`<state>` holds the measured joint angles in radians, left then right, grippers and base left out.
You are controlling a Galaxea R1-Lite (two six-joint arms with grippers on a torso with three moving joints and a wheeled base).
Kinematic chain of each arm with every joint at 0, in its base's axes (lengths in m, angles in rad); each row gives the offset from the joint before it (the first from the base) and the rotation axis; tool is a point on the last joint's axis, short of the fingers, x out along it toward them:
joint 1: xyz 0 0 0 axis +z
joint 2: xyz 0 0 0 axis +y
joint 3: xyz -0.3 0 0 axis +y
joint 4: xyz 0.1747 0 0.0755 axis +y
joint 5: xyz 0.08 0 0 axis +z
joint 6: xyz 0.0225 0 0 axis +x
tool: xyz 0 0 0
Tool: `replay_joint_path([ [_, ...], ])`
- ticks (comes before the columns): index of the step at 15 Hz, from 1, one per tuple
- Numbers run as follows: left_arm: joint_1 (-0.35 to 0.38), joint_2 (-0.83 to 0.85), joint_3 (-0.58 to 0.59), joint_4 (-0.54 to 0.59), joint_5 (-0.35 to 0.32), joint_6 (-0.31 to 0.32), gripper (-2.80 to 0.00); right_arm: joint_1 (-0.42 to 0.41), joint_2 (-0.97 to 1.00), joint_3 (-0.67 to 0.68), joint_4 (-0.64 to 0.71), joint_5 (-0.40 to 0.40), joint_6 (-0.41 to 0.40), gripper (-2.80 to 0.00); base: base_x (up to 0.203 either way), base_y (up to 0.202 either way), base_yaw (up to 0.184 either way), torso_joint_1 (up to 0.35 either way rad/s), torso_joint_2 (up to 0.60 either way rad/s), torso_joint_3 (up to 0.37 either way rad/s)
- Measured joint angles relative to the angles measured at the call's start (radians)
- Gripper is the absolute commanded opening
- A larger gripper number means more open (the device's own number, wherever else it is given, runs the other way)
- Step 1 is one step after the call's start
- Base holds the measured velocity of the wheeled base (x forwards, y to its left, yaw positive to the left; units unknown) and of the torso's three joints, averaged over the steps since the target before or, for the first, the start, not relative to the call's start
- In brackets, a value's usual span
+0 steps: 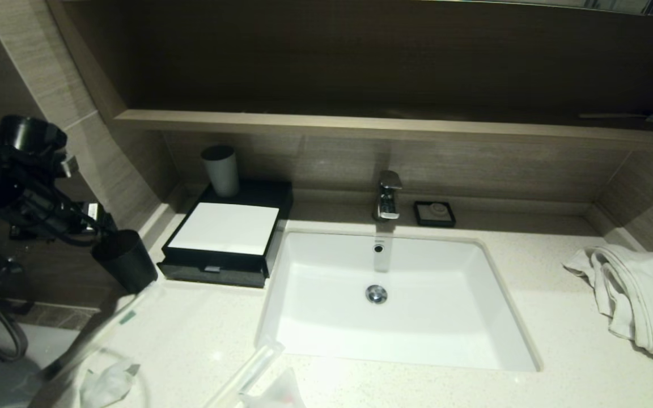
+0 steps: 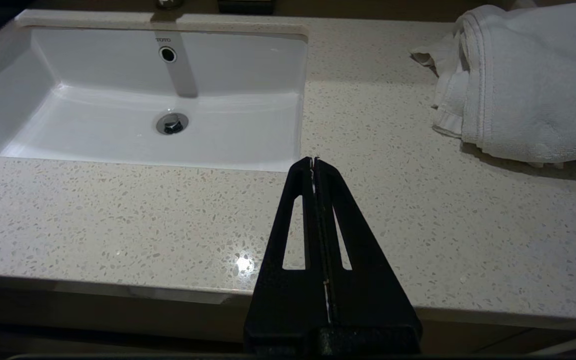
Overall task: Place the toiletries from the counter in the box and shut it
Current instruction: Pick up the cup
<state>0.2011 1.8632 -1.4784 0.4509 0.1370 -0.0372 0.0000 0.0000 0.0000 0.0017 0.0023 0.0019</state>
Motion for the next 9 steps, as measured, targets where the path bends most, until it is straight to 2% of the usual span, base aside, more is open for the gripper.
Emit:
replay_joint_path([
  [2,0.000,0.005,-0.031,0.052,0.000,-0.006,0.00,0.000,0.000,0.000,0.000,0.000,0.000,-2.80,0.000,0.000,0.000,0.000,0.00,0.000],
  [9,0.001,0.066,-0.066,0.062,0.000,-0.007,0.00,0.000,0.000,0.000,0.000,0.000,0.000,-2.80,0.000,0.000,0.000,0.000,0.00,0.000],
])
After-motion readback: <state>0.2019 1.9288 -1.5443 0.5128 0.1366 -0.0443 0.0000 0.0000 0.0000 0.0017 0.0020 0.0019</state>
